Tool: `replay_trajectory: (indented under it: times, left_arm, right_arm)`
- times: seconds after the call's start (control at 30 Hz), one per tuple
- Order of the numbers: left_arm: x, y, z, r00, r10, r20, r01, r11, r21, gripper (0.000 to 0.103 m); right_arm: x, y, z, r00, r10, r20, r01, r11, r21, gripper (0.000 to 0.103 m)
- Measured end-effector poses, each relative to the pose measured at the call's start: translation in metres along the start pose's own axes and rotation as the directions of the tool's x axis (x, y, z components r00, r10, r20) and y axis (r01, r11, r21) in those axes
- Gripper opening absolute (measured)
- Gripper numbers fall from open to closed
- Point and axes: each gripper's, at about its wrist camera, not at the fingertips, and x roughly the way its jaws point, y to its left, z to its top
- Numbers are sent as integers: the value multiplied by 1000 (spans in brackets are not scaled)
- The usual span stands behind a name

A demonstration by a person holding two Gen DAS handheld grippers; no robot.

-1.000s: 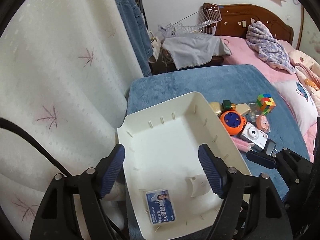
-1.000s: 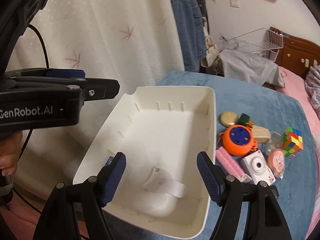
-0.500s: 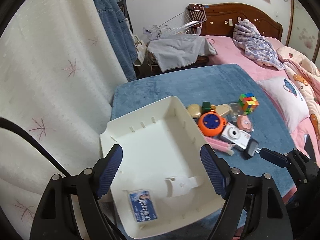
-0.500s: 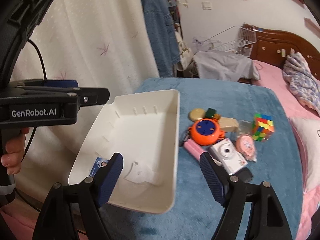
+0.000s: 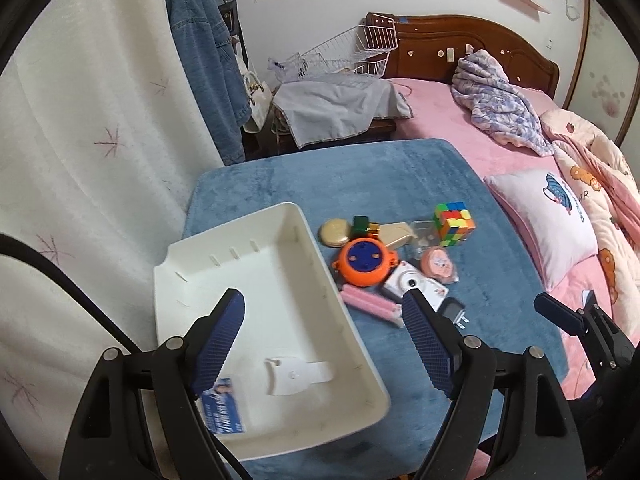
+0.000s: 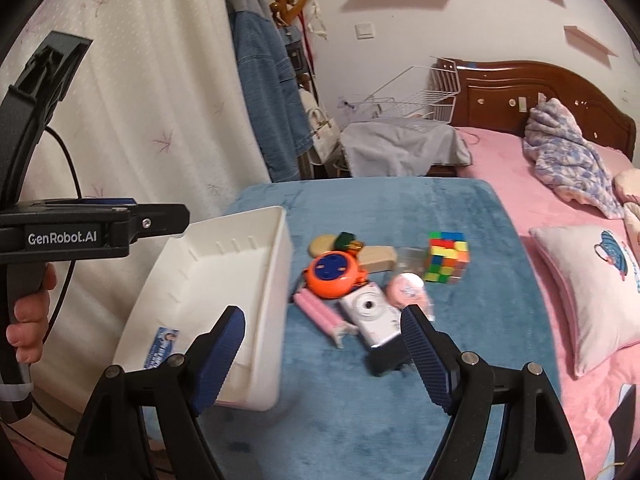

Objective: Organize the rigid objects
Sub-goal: 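Lift both tools out of the tray and back over the table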

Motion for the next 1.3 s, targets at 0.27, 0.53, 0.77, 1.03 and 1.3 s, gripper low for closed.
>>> replay_trajectory:
  times: [0.27,0.53,0.77,1.03,1.3]
  left_arm:
    - [11,-36,8,999,-5,-48,2,998,-65,84]
    - [25,-49,10,994,17,-107,-35,984,-173,88]
    - [42,-41,3,980,43,-196,-96,960,-264,88]
    - [55,-2,-21,939,152,-308,-245,925,-291,88]
    - [67,78,-46,902,157,-403,-314,878,-361,88]
  right_arm:
    - [2,-47,10,999,27,-25,-28,999,-31,81]
    - [13,-82,20,995,77,-60,-82,992,-95,81]
    - [35,-101,24,985,116,-127,-130,985,-111,81]
    - [73,-113,16,951,170,-256,-197,977,-82,81]
    - [111,-109,0,914,117,-387,-105,993,50,81]
